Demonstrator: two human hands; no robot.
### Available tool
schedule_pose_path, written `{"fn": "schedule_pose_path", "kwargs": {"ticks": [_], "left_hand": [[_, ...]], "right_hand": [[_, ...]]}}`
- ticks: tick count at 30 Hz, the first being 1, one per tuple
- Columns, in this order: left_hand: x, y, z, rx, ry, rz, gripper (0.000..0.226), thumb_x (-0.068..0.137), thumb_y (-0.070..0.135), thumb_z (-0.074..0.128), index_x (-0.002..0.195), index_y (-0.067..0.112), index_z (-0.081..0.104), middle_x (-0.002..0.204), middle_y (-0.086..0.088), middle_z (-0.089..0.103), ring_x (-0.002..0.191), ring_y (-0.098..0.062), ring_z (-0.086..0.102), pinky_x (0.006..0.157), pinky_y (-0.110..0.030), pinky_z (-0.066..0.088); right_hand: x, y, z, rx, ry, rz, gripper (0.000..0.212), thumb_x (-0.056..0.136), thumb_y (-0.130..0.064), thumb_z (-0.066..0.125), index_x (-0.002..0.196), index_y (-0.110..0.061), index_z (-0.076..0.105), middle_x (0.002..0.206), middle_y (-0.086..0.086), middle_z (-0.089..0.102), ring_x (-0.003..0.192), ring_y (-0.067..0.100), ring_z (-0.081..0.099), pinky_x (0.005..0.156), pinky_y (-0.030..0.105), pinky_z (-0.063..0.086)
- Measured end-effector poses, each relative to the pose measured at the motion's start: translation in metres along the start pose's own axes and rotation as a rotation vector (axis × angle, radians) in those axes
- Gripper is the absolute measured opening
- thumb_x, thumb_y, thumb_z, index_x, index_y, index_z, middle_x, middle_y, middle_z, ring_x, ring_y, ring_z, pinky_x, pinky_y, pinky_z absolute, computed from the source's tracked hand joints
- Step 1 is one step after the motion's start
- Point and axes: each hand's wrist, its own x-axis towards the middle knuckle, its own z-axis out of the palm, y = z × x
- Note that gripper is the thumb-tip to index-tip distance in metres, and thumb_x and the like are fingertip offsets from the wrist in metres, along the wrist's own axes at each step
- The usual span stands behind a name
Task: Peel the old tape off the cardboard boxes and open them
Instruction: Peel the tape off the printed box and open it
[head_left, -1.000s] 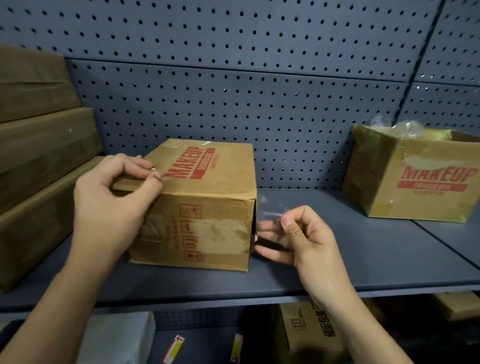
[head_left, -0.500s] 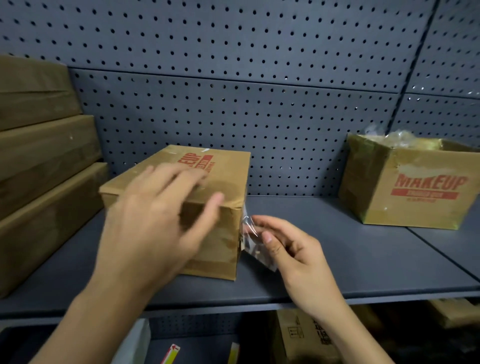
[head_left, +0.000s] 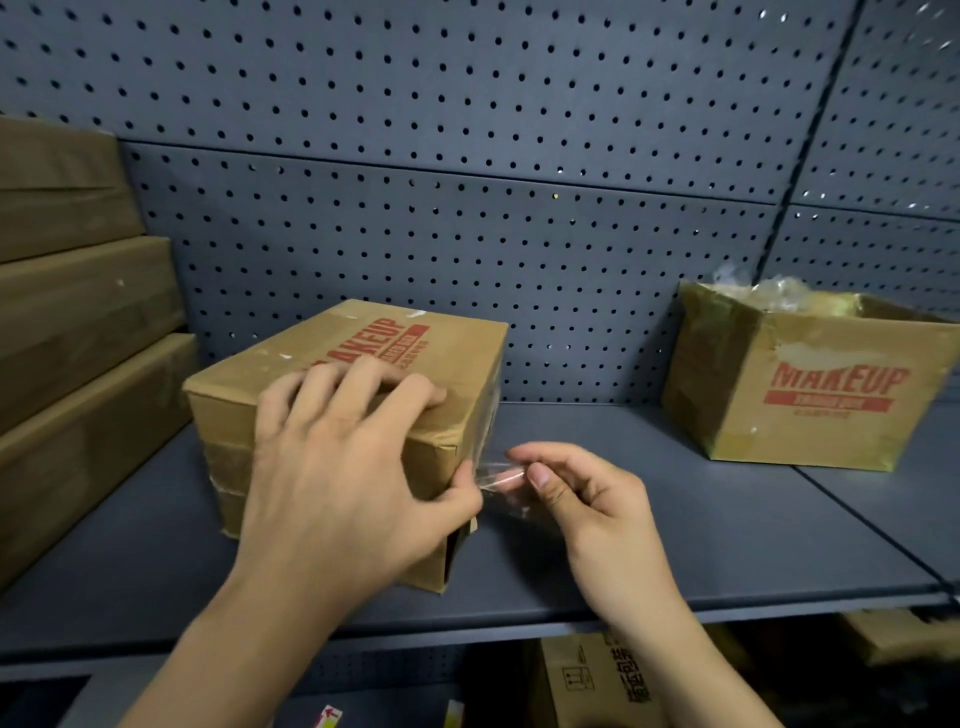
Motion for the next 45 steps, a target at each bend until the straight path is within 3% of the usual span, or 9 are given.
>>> {"fn": "schedule_pose_path", "kwargs": {"ticks": [9,15,18,22,28,33,36,39,45], "left_hand": [[-0.001,-0.024,-0.012,-0.136,-0.053,0.024,0.041,0.067,0.053,0.055,0.098,0.029,0.064,0.1,0.014,0.058,0.101,-0.016,0.053,0.107,-0.044,0.031],[-0.003,-0.06,-0.024,-0.297,-0.051,-0.078,0.037,0.066,0.045,0.049,0.095,0.026,0.06,0.109,0.013,0.062,0.112,-0.008,0.05,0.118,-0.037,0.009],[-0.001,-0.05,-0.031,-0.244,-0.058,-0.125,0.031,0.069,0.042,0.047,0.093,0.026,0.058,0.106,0.011,0.06,0.107,-0.009,0.043,0.112,-0.046,0.012],[0.004,-0.027,-0.039,-0.117,-0.063,-0.244,0.017,0.074,0.033,0.053,0.089,0.025,0.056,0.1,0.006,0.061,0.101,-0.022,0.04,0.1,-0.063,0.036],[0.015,-0.01,-0.036,0.088,-0.063,-0.255,0.022,0.083,0.045,0.052,0.085,0.023,0.053,0.083,0.004,0.052,0.075,-0.022,0.043,0.086,-0.051,0.05],[0.021,0.007,-0.027,0.243,-0.133,-0.219,0.036,0.085,0.05,0.051,0.101,0.021,0.066,0.104,-0.005,0.069,0.097,-0.033,0.065,0.097,-0.048,0.048],[0.023,0.005,-0.021,0.309,-0.179,-0.172,0.04,0.086,0.053,0.05,0.114,0.028,0.064,0.114,-0.001,0.068,0.105,-0.029,0.065,0.103,-0.045,0.044],[0.022,-0.005,-0.016,0.355,-0.218,-0.12,0.033,0.08,0.043,0.061,0.105,0.023,0.068,0.099,-0.005,0.069,0.086,-0.032,0.067,0.079,-0.043,0.054],[0.018,-0.024,-0.017,0.349,-0.178,-0.056,0.026,0.077,0.04,0.068,0.098,0.024,0.066,0.096,-0.002,0.069,0.076,-0.03,0.067,0.065,-0.038,0.053]], "right_hand": [[0.023,0.015,-0.023,-0.096,0.125,0.041,0.024,0.1,0.004,0.047,0.091,-0.007,0.067,0.066,0.004,0.067,0.063,0.014,0.066,0.067,0.023,0.054],[0.036,0.027,-0.062,-0.062,0.478,0.124,0.031,0.104,0.0,0.037,0.088,-0.012,0.06,0.064,0.004,0.05,0.054,0.013,0.053,0.058,0.026,0.045],[0.035,0.031,-0.056,0.074,0.442,0.18,0.036,0.1,0.004,0.033,0.085,-0.012,0.061,0.057,0.0,0.044,0.054,0.017,0.04,0.055,0.031,0.033],[0.036,0.018,-0.039,0.271,0.352,0.194,0.039,0.097,0.008,0.028,0.086,-0.008,0.062,0.056,-0.001,0.035,0.052,0.014,0.03,0.052,0.028,0.027],[0.033,0.002,-0.015,0.34,0.181,0.161,0.038,0.09,0.011,0.024,0.083,-0.003,0.059,0.056,0.004,0.035,0.054,0.017,0.036,0.056,0.029,0.035],[0.035,-0.004,0.0,0.252,0.031,0.187,0.027,0.085,-0.002,0.038,0.081,-0.008,0.063,0.058,0.003,0.045,0.054,0.013,0.046,0.06,0.029,0.044],[0.035,0.0,0.002,0.009,-0.06,0.098,0.036,0.082,-0.006,0.046,0.094,-0.024,0.075,0.084,-0.008,0.069,0.079,0.011,0.064,0.079,0.033,0.053],[0.033,0.001,-0.001,-0.124,-0.109,-0.116,0.06,0.079,0.015,0.036,0.101,-0.023,0.077,0.118,-0.004,0.069,0.116,0.006,0.06,0.103,0.025,0.045],[0.035,-0.001,-0.004,-0.282,-0.179,-0.11,0.032,0.075,-0.005,0.036,0.072,-0.011,0.067,0.075,0.004,0.067,0.073,0.016,0.061,0.068,0.025,0.047]]}}
